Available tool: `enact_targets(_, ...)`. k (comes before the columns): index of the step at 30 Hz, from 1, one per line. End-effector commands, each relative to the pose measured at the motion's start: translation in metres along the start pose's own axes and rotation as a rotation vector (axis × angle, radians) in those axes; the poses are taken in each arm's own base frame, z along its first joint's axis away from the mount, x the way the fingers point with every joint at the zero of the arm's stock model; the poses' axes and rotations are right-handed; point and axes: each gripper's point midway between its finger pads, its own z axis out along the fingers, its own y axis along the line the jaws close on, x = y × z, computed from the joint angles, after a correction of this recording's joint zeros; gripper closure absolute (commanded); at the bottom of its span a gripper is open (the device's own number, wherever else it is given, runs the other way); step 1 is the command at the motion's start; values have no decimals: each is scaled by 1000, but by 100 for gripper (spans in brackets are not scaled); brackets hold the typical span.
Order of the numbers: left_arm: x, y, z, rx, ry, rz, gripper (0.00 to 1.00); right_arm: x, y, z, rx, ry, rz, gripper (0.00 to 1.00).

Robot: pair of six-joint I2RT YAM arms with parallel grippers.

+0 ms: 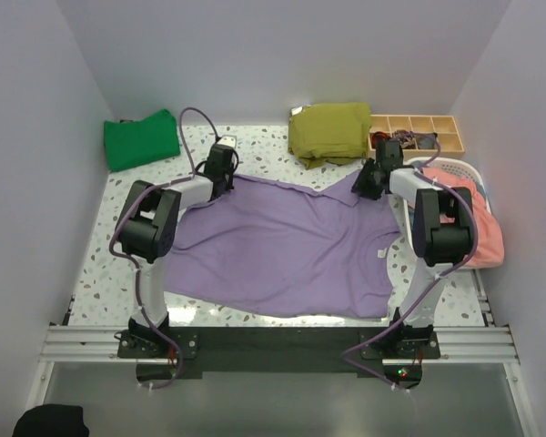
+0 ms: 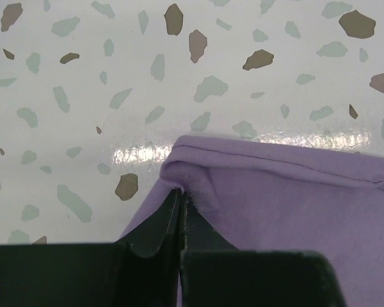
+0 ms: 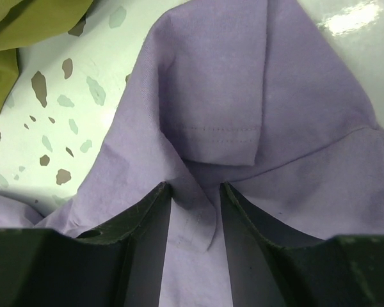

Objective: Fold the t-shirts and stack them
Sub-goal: Grap the side of the flattened tshirt furthest away from the robot with both arms

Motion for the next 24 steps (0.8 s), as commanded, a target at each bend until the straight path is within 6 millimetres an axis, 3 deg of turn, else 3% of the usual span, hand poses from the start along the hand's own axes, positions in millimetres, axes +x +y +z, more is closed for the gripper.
enact_targets(1, -34, 8, -6, -26, -78, 5, 100, -14, 19, 4, -78, -23, 12, 64)
enact_targets(4, -35, 8, -6, -21, -80, 5, 100, -15, 22, 4, -102, -29, 8, 71)
enact_targets(9, -37, 11, -6, -18, -80, 1, 100, -22, 29, -3, -141, -65, -1, 94)
enact_targets(14, -47, 19, -12, -39, -90, 16, 100, -36, 35, -26, -154, -113, -63, 93)
enact_targets(18, -59, 30, -20, -57, -109, 14, 100, -49, 38, -48, -150, -157, -84, 100)
enact_targets(24, -67, 60, -21, -78, -111, 7, 100, -62, 50, -73, -190, -191, -92, 100)
